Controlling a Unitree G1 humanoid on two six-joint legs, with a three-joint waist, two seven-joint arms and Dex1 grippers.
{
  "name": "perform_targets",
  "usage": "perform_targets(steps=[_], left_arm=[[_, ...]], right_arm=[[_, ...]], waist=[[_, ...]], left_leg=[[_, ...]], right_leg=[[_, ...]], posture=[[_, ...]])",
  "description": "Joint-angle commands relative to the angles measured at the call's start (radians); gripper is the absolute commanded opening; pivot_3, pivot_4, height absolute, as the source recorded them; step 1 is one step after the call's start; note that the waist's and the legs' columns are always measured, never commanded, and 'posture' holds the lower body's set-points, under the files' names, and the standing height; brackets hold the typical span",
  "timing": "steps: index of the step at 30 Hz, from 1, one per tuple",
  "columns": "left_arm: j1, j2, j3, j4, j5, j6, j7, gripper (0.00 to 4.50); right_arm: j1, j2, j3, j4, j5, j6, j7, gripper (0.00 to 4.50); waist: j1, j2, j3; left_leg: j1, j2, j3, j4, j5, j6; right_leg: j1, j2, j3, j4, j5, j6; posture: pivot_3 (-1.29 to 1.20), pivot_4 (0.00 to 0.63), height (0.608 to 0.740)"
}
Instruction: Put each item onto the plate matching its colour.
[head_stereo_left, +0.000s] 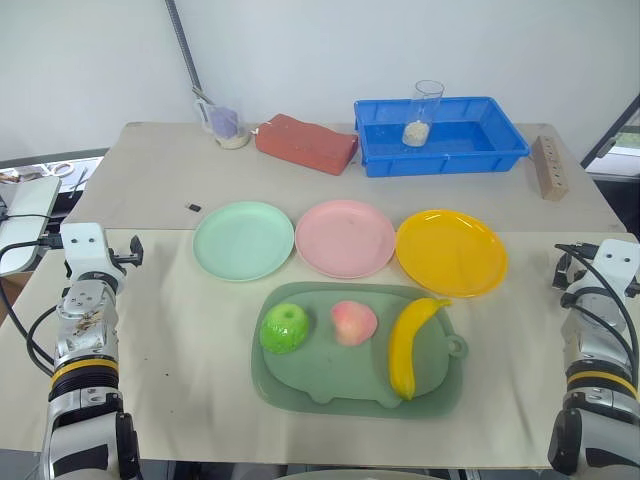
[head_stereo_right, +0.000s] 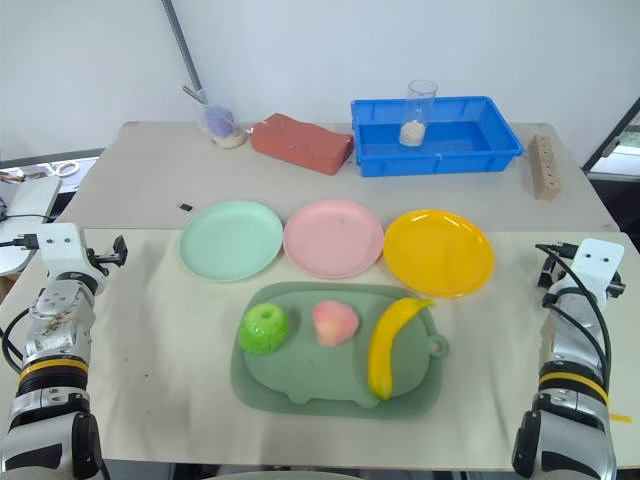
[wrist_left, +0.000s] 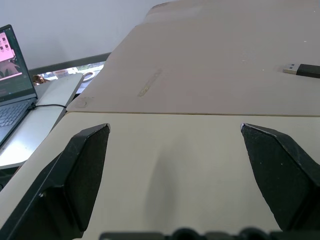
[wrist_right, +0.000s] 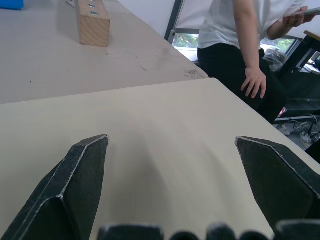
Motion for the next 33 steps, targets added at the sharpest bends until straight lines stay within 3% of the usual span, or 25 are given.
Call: perform_targets(steps=[1,7,9,12,16,20,26,33], left_arm=[[0.004,0.021,0.022,-0.043,-0.021,-0.005,-0.027,4.5],[0.029,0.073,0.008,-0.213,-0.135,0.057,-0.295,4.5],[0.032,0.098,-0.015,-0.3,-0.179,0.106,-0.402,4.5],[0.077,0.178,-0.113,-0.527,-0.249,0.198,-0.633,4.5],[0.129,0.25,-0.215,-0.766,-0.342,0.319,-0.821,4.5],[0.196,0.322,-0.287,-0.953,-0.43,0.404,-0.983,4.5],[0.213,0.325,-0.408,-0.93,-0.344,0.317,-1.099,4.5],[0.175,0.242,-0.507,-0.863,-0.246,0.261,-1.081,4.5]], right_arm=[[-0.008,-0.026,-0.013,-0.023,0.001,-0.025,0.0,4.48],[-0.035,-0.052,0.016,-0.086,0.021,0.009,0.137,4.48],[-0.042,-0.06,0.042,-0.147,0.048,0.034,0.261,4.48],[-0.024,-0.097,0.103,-0.337,0.14,0.11,0.534,4.48],[0.063,-0.153,0.182,-0.67,0.312,0.279,0.845,4.48],[0.169,-0.239,0.248,-1.028,0.546,0.513,1.055,4.48],[0.197,-0.289,0.346,-1.327,0.723,0.708,1.127,4.48],[0.176,-0.28,0.399,-1.426,0.759,0.764,1.118,4.48]], waist=[[0.0,0.0,0.0],[-0.001,0.0,0.0],[-0.002,0.0,0.0],[-0.004,0.003,0.001],[0.001,0.007,0.001],[0.003,0.006,0.001],[0.004,0.0,0.005],[0.018,-0.001,0.004]], left_leg=[[0.0,0.0,0.0,0.0,0.0,0.0],[0.0,0.0,0.0,0.0,0.0,0.0],[0.0,0.0,0.0,0.0,0.0,0.0],[-0.001,0.0,0.0,0.0,0.0,0.0],[-0.002,0.0,0.0,0.0,0.0,0.0],[-0.003,0.001,0.0,0.0,0.0,0.0],[-0.002,0.002,-0.001,0.001,-0.001,0.001],[-0.006,0.002,-0.001,0.002,-0.002,0.002]], right_leg=[[0.0,0.0,0.0,0.0,0.0,0.0],[0.0,0.0,0.0,0.0,0.0,0.0],[0.0,0.0,0.0,0.0,0.0,0.0],[-0.001,0.0,0.0,0.0,0.0,0.0],[-0.001,0.001,0.0,-0.001,0.0,0.0],[-0.001,0.002,-0.001,-0.001,0.0,0.0],[-0.002,0.001,-0.001,-0.002,-0.001,-0.002],[-0.009,0.001,-0.001,-0.002,-0.002,-0.003]], posture=[[0.0,0.15,0.74],[0.0,0.15,0.74],[0.0,0.15,0.74],[0.0,0.15,0.74],[0.0,0.15,0.74],[0.0,0.15,0.74],[0.0,0.15,0.74],[0.0,0.15,0.74]])
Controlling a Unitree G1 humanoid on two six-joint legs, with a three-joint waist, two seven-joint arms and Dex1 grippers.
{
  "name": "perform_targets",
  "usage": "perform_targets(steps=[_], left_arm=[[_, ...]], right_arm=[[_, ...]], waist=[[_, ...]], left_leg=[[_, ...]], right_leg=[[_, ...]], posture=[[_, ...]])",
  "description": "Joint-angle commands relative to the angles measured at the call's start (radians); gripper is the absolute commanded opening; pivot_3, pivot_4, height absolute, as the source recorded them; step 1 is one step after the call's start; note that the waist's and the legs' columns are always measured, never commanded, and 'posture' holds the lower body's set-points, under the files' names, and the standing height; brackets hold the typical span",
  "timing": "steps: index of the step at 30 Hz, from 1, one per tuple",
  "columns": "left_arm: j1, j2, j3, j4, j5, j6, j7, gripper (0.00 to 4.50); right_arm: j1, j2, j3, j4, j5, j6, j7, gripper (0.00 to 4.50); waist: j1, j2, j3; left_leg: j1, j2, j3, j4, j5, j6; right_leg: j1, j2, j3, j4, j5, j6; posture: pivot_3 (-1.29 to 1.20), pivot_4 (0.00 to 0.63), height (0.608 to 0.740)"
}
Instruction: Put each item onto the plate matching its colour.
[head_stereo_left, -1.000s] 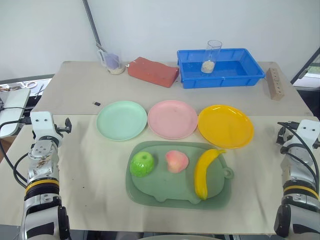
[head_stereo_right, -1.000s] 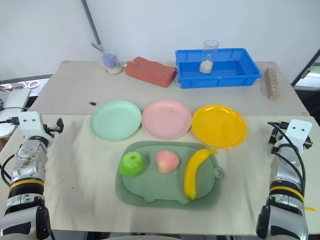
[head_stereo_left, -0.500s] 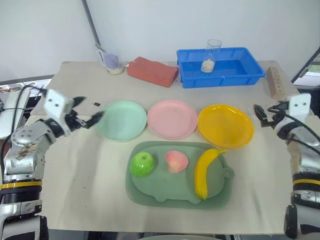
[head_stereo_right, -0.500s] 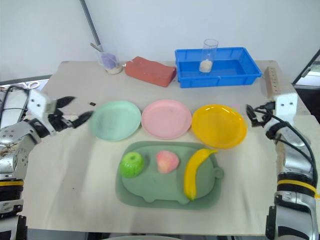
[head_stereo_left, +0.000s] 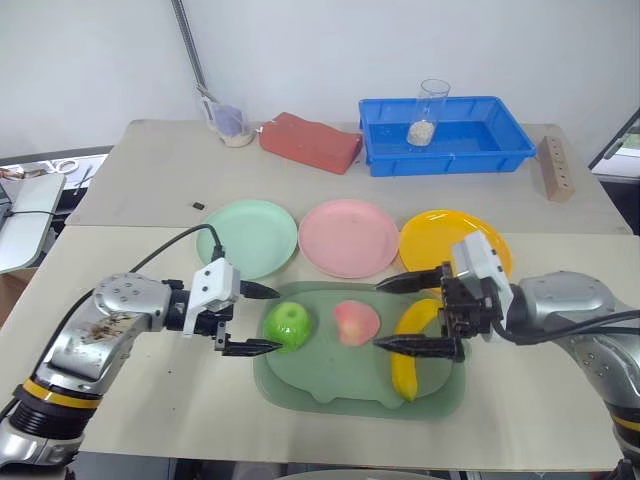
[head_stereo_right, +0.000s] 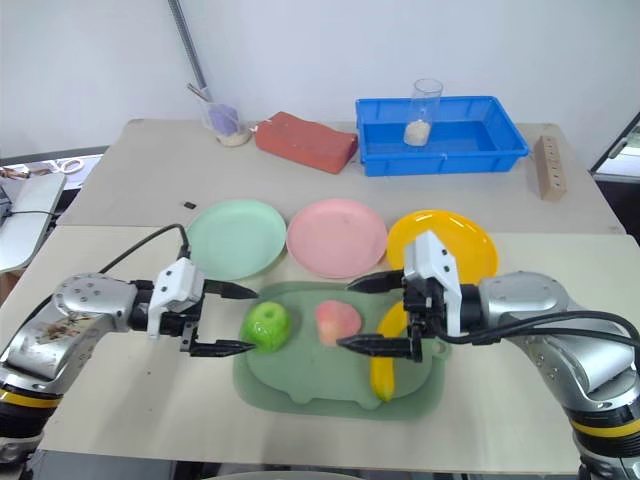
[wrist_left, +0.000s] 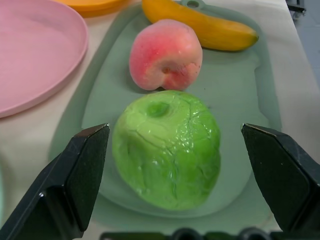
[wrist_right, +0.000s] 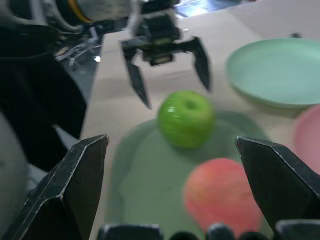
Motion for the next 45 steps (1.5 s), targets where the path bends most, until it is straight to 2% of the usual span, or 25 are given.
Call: perform_targets(steps=[1,10,15,19,24,29,35,38,39,45], left_arm=[[-0.02,-0.022,-0.02,0.02,0.042,-0.042,0.007,4.5],[-0.033,-0.076,-0.05,0.034,0.093,-0.023,0.046,4.5],[-0.046,-0.09,-0.034,0.009,0.075,0.015,0.073,3.13],[-0.064,-0.075,0.028,-0.006,0.034,0.081,0.102,2.91],[-0.166,-0.096,0.194,0.113,-0.047,0.223,0.225,2.91],[-0.264,-0.175,0.278,0.352,0.041,0.173,0.457,2.91],[-0.289,-0.248,0.268,0.501,0.108,0.042,0.527,2.91],[-0.302,-0.27,0.272,0.553,0.12,0.001,0.533,4.33],[-0.304,-0.271,0.277,0.557,0.116,-0.002,0.529,4.47],[-0.297,-0.213,0.307,0.49,0.067,0.033,0.45,4.47]], right_arm=[[-0.022,-0.001,-0.005,-0.04,0.023,0.013,-0.007,4.48],[-0.078,0.023,0.001,-0.041,0.029,0.027,-0.031,4.48],[-0.097,0.057,0.017,-0.017,0.008,0.019,-0.049,4.5],[-0.135,0.098,0.022,0.02,-0.005,0.023,-0.089,4.5],[-0.255,0.192,0.058,0.086,-0.074,0.043,-0.218,4.5],[-0.38,0.308,0.116,0.151,-0.149,0.088,-0.358,4.5],[-0.429,0.361,0.152,0.18,-0.197,0.094,-0.383,4.5],[-0.423,0.361,0.161,0.184,-0.22,0.089,-0.374,4.5],[-0.419,0.359,0.161,0.183,-0.224,0.09,-0.371,4.5],[-0.38,0.307,0.152,0.17,-0.241,0.097,-0.33,4.5]], waist=[[0.003,-0.001,0.0],[0.009,-0.001,0.001],[0.008,-0.001,0.001],[0.008,-0.001,0.001],[0.006,0.0,0.0],[0.007,0.001,-0.001],[0.016,0.0,-0.002],[0.019,0.0,-0.002],[0.017,0.0,-0.002],[0.011,0.0,-0.002]], left_leg=[[0.0,0.0,0.0,0.0,0.0,0.0],[0.0,0.0,0.0,0.0,0.0,0.0],[0.0,0.0,0.0,0.0,0.0,0.0],[0.0,0.0,0.0,0.0,0.0,0.0],[0.0,0.0,-0.002,0.001,0.0,0.0],[0.0,0.0,-0.002,0.001,0.0,0.001],[-0.003,0.0,-0.003,0.001,0.0,0.001],[-0.003,0.0,-0.003,0.001,0.0,0.001],[-0.003,0.0,-0.002,0.001,0.0,0.001],[-0.003,0.0,-0.003,0.0,0.0,0.001]], right_leg=[[0.0,0.0,0.0,0.0,0.0,0.0],[-0.001,0.0,0.0,0.001,0.0,0.0],[-0.001,0.001,0.0,0.002,0.0,0.0],[-0.001,0.001,0.0,0.002,0.0,0.0],[-0.003,0.002,0.0,0.004,0.0,0.0],[-0.003,0.002,0.0,0.005,0.0,0.001],[-0.006,0.002,-0.001,0.006,0.001,0.0],[-0.006,0.002,-0.001,0.006,0.001,0.001],[-0.006,0.002,-0.001,0.007,0.001,0.001],[-0.006,0.002,-0.001,0.007,0.002,0.001]], posture=[[0.0,0.15,0.74],[0.0,0.15,0.74],[0.0,0.15,0.74],[0.0,0.15,0.74],[0.0,0.15,0.74],[0.0,0.15,0.74],[0.0,0.15,0.74],[0.0,0.15,0.74],[0.0,0.15,0.74],[0.0,0.15,0.74]])
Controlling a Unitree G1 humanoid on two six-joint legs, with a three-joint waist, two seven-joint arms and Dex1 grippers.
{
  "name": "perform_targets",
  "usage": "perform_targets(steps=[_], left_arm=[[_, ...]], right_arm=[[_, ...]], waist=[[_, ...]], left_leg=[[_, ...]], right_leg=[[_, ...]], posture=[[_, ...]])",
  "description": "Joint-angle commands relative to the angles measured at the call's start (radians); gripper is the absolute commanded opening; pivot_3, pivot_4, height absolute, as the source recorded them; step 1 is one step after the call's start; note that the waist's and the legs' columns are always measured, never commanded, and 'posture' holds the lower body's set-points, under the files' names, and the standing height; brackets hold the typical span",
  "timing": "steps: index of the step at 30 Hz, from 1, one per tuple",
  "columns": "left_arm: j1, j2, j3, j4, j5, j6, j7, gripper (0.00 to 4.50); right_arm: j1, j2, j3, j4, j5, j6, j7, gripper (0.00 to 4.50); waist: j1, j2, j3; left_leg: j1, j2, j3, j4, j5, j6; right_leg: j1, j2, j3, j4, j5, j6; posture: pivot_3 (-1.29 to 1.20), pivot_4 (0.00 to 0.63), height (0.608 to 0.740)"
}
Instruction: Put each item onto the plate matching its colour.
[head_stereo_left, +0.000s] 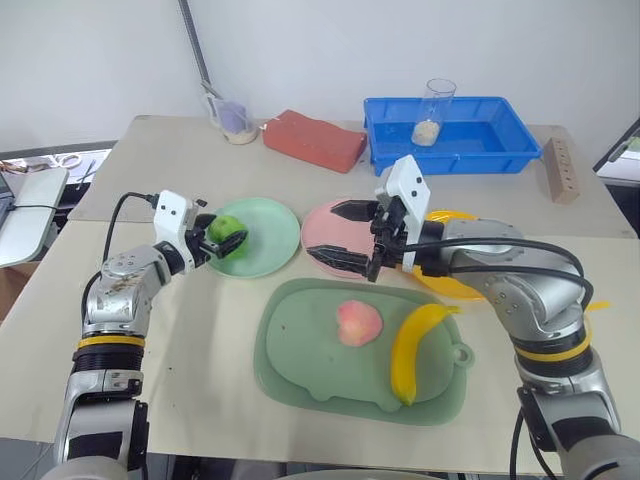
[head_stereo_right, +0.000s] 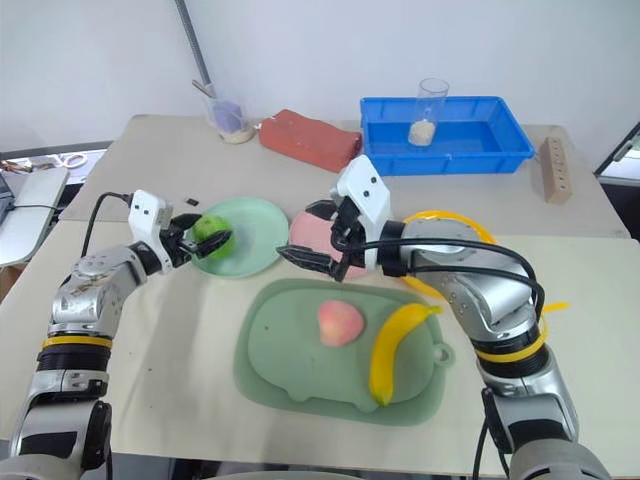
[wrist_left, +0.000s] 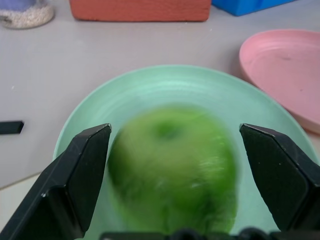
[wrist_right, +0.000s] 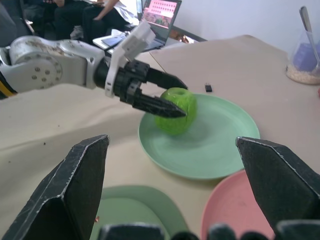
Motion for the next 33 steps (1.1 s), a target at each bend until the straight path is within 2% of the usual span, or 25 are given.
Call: perform_targets(steps=[1,5,8,11,15,19,33], left_arm=[[-0.017,0.067,0.045,-0.102,-0.049,0.018,-0.069,4.47],[0.027,0.142,0.075,-0.303,-0.201,0.166,-0.196,4.47],[0.121,0.206,0.045,-0.482,-0.251,0.2,-0.288,4.47],[0.248,0.284,-0.015,-0.672,-0.213,0.104,-0.4,4.47],[0.372,0.319,-0.021,-0.833,-0.236,0.037,-0.479,4.47],[0.42,0.308,-0.02,-0.885,-0.234,-0.021,-0.488,4.47],[0.45,0.306,-0.031,-0.881,-0.228,-0.036,-0.481,4.47]], right_arm=[[0.023,-0.056,-0.022,-0.035,-0.012,-0.011,0.047,4.5],[0.081,-0.19,0.028,-0.071,-0.034,-0.018,0.171,4.5],[0.107,-0.231,0.065,-0.078,-0.058,-0.025,0.209,4.5],[0.132,-0.247,0.104,-0.08,-0.086,-0.029,0.236,4.5],[0.152,-0.265,0.145,-0.072,-0.135,-0.049,0.27,4.5],[0.166,-0.267,0.174,-0.06,-0.177,-0.044,0.274,4.5],[0.207,-0.254,0.218,-0.031,-0.254,-0.03,0.272,4.5]], waist=[[-0.001,0.0,0.0],[0.0,0.0,0.0],[-0.006,0.001,0.0],[-0.015,0.001,0.0],[-0.017,0.0,0.0],[-0.009,0.0,0.0],[-0.005,0.0,0.0]], left_leg=[[0.0,0.0,0.0,0.0,0.0,0.0],[-0.001,0.0,0.0,0.0,0.0,0.0],[0.0,0.0,0.001,-0.001,0.0,0.0],[0.003,0.001,0.001,-0.002,0.0,0.0],[0.002,0.001,0.001,-0.002,0.0,0.0],[0.003,0.001,0.002,-0.001,0.0,0.0],[0.002,0.002,0.003,-0.001,0.0,0.0]], right_leg=[[0.0,0.0,0.0,0.0,0.0,0.0],[-0.001,0.0,0.0,-0.001,0.0,0.0],[-0.001,0.0,0.0,-0.002,0.0,0.0],[0.0,0.0,0.001,-0.002,0.0,-0.001],[-0.001,0.0,0.001,-0.002,0.0,-0.002],[0.0,-0.001,0.001,-0.003,-0.001,-0.002],[-0.001,-0.001,0.001,-0.003,-0.001,-0.002]], posture=[[0.0,0.15,0.74],[0.0,0.15,0.74],[0.0,0.15,0.74],[0.0,0.15,0.74],[0.0,0.15,0.74],[0.0,0.15,0.74],[0.0,0.15,0.74]])
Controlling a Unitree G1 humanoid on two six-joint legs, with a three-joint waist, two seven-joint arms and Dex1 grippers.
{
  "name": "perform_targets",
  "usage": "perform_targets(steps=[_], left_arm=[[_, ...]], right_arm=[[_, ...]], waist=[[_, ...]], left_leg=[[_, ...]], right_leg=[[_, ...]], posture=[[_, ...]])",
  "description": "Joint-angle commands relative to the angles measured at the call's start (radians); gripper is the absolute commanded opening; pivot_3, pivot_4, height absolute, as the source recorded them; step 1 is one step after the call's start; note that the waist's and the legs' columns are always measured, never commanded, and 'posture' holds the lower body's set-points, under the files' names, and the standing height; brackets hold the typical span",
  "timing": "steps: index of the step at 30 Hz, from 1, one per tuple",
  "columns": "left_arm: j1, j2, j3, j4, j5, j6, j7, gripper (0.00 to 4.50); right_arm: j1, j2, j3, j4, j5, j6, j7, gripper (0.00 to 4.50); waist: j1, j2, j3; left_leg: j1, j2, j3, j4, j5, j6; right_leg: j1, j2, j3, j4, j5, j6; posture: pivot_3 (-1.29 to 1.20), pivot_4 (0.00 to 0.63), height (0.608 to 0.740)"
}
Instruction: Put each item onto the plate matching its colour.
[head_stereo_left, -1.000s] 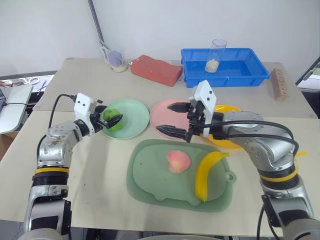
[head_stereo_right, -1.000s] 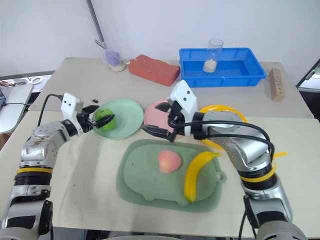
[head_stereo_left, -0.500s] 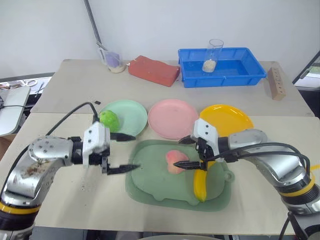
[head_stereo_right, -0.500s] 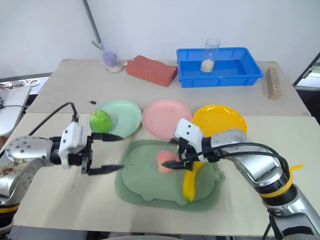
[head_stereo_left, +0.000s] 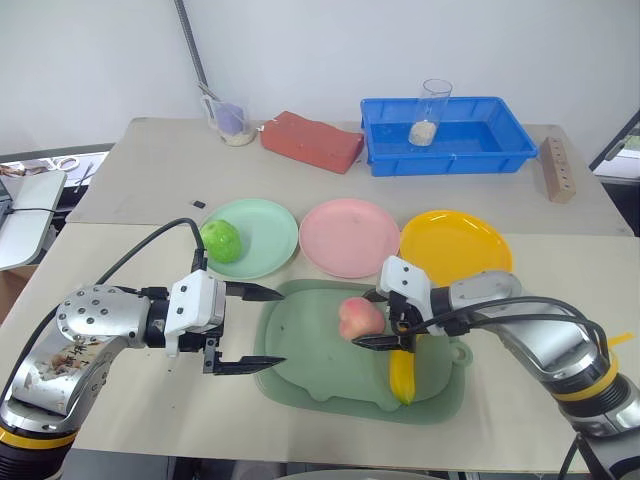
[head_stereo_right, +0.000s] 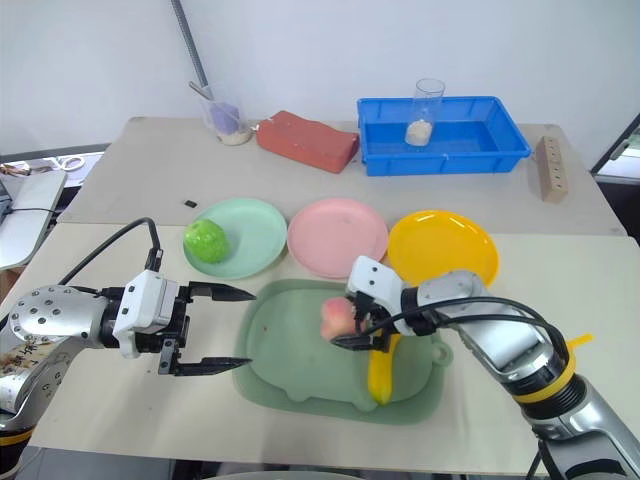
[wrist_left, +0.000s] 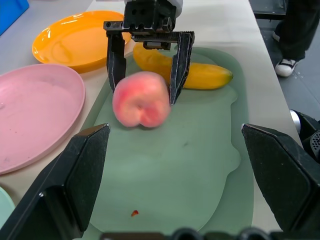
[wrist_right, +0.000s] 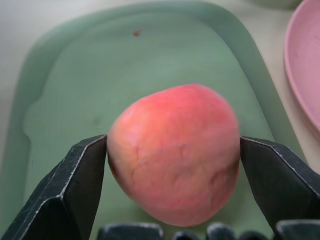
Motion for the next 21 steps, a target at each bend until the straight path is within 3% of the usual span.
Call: perform_targets(steps=[1,2,7,14,21], left_arm=[[0.002,-0.002,0.004,-0.018,-0.003,-0.027,0.009,4.47],[0.001,-0.003,0.003,-0.018,-0.004,-0.027,0.013,4.47],[-0.012,-0.01,-0.002,-0.023,-0.015,-0.012,0.04,4.5],[-0.14,-0.058,0.032,0.058,-0.068,0.112,0.184,4.5],[-0.267,-0.165,0.052,0.162,-0.101,0.237,0.368,4.5]], right_arm=[[0.003,0.0,-0.001,-0.008,-0.019,-0.008,0.007,4.5],[0.002,0.001,-0.002,-0.005,-0.021,-0.01,0.009,4.5],[-0.007,0.006,-0.017,0.012,-0.027,-0.017,0.015,3.14],[-0.072,0.046,-0.109,0.078,0.02,-0.027,0.026,3.08],[-0.318,0.25,-0.163,0.491,-0.097,-0.143,-0.14,3.08]], waist=[[0.0,0.0,0.0],[0.0,0.0,0.0],[0.0,0.0,0.0],[0.003,0.0,0.0],[-0.002,0.0,0.0]], left_leg=[[0.0,0.0,0.0,0.0,0.0,0.0],[0.0,0.0,0.0,0.0,0.0,0.0],[0.0,0.0,0.0,0.0,0.0,0.0],[0.0,0.0,0.0,0.001,0.0,0.0],[0.001,0.0,-0.003,0.001,-0.001,0.002]], right_leg=[[0.0,0.0,0.0,0.0,0.0,0.0],[0.0,0.0,0.0,0.0,0.0,0.0],[0.0,0.0,0.0,0.0,0.0,0.0],[0.0,0.0,0.0,0.0,0.0,0.0],[0.001,0.004,0.0,0.002,0.001,0.001]], posture=[[0.0,0.15,0.74],[0.0,0.15,0.74],[0.0,0.15,0.74],[0.0,0.15,0.74],[0.0,0.15,0.74]])
